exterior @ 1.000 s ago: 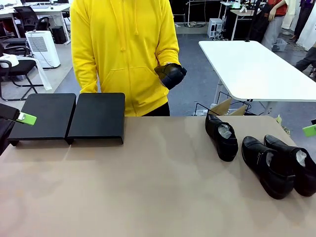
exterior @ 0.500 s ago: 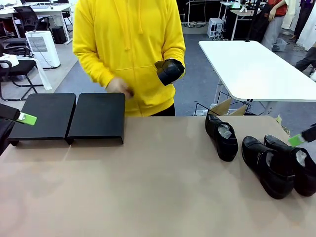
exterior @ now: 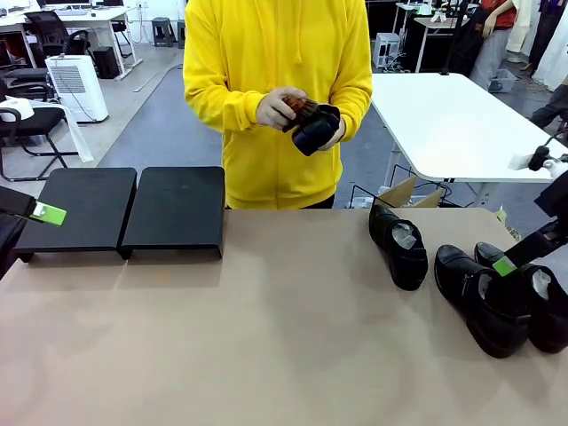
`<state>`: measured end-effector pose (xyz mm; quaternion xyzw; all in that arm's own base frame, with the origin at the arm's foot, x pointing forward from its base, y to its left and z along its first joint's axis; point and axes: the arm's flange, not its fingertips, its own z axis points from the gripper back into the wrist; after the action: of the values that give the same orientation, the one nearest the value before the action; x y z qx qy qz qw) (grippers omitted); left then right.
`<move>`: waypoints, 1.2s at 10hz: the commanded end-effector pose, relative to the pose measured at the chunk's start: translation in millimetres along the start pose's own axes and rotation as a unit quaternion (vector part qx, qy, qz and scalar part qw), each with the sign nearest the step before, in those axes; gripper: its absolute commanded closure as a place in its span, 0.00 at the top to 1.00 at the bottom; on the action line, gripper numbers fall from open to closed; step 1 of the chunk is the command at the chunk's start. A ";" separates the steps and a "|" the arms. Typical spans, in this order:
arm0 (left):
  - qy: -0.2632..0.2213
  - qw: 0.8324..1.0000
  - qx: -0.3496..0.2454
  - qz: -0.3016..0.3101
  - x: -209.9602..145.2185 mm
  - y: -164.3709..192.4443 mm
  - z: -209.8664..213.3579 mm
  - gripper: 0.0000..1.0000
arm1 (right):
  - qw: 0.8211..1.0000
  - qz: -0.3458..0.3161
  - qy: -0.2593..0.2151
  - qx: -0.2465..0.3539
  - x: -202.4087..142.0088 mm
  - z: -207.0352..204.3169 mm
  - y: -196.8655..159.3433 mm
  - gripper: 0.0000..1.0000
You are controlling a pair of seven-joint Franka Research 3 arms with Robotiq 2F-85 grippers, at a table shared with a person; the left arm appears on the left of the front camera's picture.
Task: Organize the shoes by placing them on the stand.
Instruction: Pick up one Shoe and place it in the middle of the table.
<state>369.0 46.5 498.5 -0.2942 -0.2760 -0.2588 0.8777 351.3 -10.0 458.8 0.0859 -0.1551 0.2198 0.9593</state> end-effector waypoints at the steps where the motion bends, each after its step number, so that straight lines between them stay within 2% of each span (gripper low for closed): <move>1: -0.008 1.000 -0.010 -0.009 1.1 2.4 0.9 1.00 | 1.000 0.002 0.005 -0.005 2.6 -7.3 -0.4 1.00; 2: -0.008 1.000 -0.010 -0.009 1.1 2.4 0.9 1.00 | 0.997 -0.013 0.062 -0.035 9.2 -26.5 -3.8 1.00; 3: -0.008 1.000 -0.010 -0.009 1.1 2.4 0.9 1.00 | 0.994 -0.044 0.084 -0.059 13.7 -40.1 -11.0 1.00; 6: -0.008 1.000 -0.010 -0.009 1.1 2.4 0.9 1.00 | 0.990 -0.074 0.100 -0.066 13.8 -52.5 -21.2 1.00; 8: -0.008 1.000 -0.010 -0.009 1.1 2.4 0.9 1.00 | 0.988 -0.090 0.083 -0.089 9.5 -47.7 -22.1 0.62; 12: -0.008 1.000 -0.010 -0.009 1.1 2.4 0.9 1.00 | 0.980 -0.152 0.084 -0.102 0.5 -68.4 -15.9 0.62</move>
<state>369.5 46.8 498.1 -0.2943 -0.2755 -0.2593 0.8776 385.2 -13.7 409.4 0.0154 -0.0801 0.0813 0.9934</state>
